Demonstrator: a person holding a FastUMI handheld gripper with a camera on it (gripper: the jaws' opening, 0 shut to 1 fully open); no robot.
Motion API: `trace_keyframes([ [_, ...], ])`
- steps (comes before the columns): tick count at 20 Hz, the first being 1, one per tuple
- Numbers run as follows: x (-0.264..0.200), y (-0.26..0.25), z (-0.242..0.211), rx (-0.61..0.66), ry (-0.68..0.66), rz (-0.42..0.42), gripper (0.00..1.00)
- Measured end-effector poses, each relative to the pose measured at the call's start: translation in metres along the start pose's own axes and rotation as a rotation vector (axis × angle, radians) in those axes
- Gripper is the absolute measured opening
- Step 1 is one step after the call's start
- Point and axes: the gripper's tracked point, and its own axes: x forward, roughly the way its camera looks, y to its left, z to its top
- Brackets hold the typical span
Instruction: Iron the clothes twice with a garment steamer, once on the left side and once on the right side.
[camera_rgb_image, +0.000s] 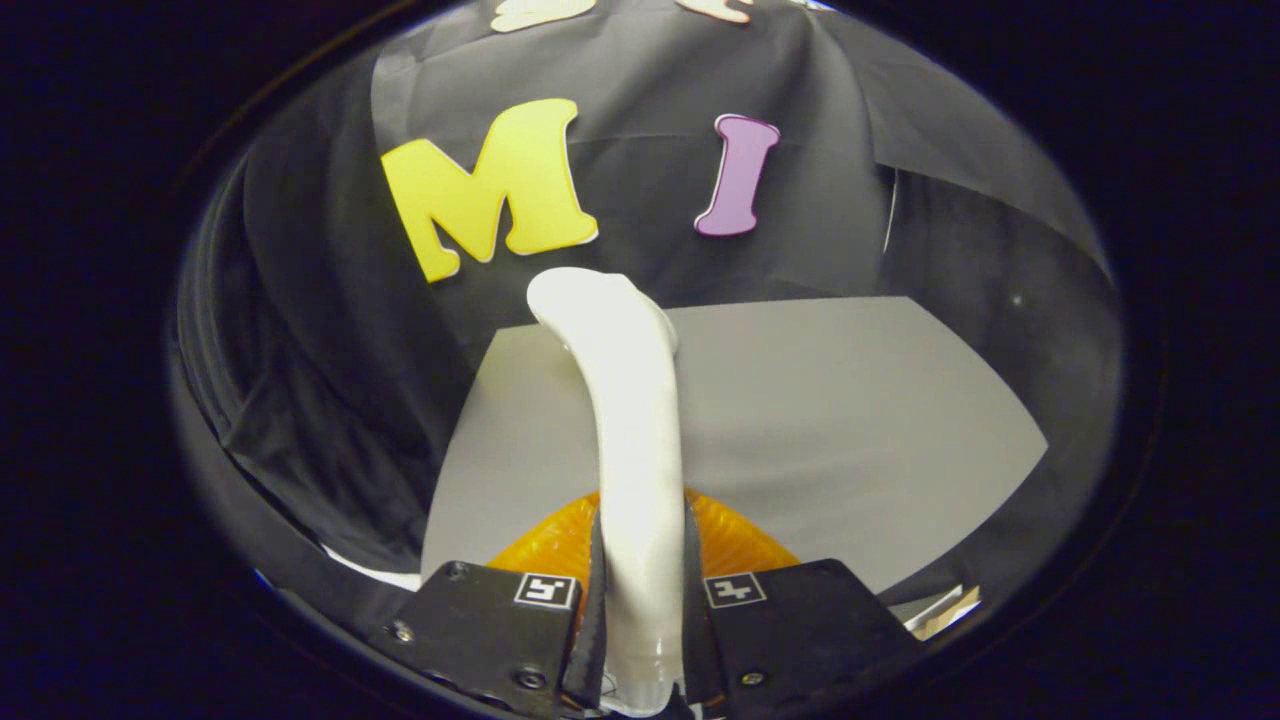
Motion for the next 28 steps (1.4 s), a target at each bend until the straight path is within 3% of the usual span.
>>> trace_keyframes([
  [8,-0.069,0.017,0.017,0.028,-0.179,-0.009,0.33],
  [17,-0.185,0.058,0.092,0.073,-0.555,0.034,0.33],
  [28,-0.262,0.141,0.166,0.047,-0.872,0.181,0.33],
])
